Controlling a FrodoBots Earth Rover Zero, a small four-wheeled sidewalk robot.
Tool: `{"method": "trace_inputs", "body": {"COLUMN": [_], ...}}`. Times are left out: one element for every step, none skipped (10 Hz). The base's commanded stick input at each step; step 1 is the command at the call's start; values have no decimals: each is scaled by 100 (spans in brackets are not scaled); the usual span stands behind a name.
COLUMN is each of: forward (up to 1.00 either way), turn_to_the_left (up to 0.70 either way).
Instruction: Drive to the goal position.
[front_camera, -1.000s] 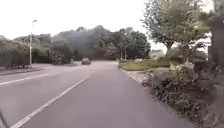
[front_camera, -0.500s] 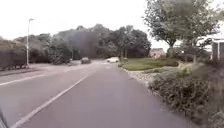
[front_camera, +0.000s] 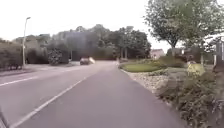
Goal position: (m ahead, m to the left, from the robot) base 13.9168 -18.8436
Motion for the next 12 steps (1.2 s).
{"method": "trace_inputs", "body": {"forward": [100,100,100,100,100,100,100,100,100,100,100,100], "turn_to_the_left": [0,0,0,0,0,0,0,0,0,0,0,0]}}
